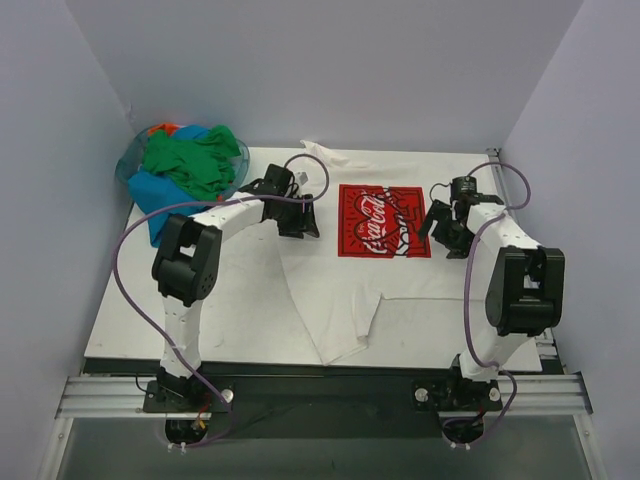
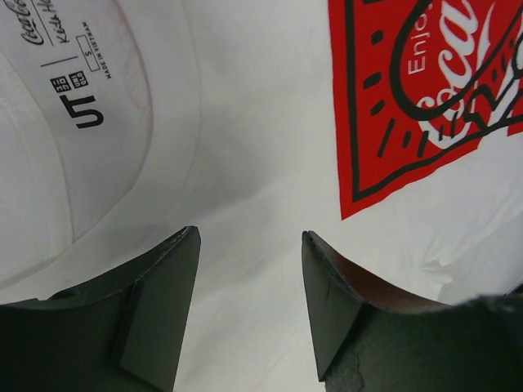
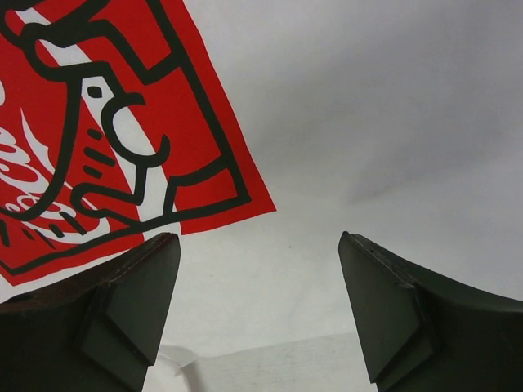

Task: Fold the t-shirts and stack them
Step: Flatten out the tshirt

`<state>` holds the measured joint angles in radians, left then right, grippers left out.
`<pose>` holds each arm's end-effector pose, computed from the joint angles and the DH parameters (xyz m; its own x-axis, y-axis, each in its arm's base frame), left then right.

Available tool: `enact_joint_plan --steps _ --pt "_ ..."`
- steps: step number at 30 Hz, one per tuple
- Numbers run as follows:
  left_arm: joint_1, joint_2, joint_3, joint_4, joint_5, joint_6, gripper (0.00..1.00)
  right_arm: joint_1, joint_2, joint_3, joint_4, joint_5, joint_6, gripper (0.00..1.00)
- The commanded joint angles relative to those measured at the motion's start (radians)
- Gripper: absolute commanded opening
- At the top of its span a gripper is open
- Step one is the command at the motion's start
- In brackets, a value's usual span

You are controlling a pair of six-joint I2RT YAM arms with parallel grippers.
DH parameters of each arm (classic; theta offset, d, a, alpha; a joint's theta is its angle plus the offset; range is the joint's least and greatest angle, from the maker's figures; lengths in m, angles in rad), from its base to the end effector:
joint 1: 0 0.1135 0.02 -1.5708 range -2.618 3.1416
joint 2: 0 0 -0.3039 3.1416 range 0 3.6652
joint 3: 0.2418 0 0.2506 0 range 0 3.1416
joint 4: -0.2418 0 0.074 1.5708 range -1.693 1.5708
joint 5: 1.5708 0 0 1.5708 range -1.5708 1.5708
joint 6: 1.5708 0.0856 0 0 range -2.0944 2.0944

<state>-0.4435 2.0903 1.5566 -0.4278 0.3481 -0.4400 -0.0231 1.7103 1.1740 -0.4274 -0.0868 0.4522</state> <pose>0.4384 -0.2406 0.1785 -0.9171 -0.0076 -0.3986 0.2090 0.8423 -0.4969 0.3930 -0.0017 0.2109 -0.7501 0.4528 -0.4820 0.3350 0.8886 0.3133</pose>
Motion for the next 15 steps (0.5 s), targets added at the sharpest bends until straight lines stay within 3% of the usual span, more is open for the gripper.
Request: enact_joint_plan --steps 1,15 --pt "0.017 0.034 0.03 -0.028 -0.003 0.015 0.63 0.014 0.023 -0.004 -0.019 -0.022 0.011 0.8" --pt "0.135 0.134 0.1 -0.063 -0.023 0.01 0.63 0.075 0.155 0.079 -0.071 -0.114 0.003 0.79"
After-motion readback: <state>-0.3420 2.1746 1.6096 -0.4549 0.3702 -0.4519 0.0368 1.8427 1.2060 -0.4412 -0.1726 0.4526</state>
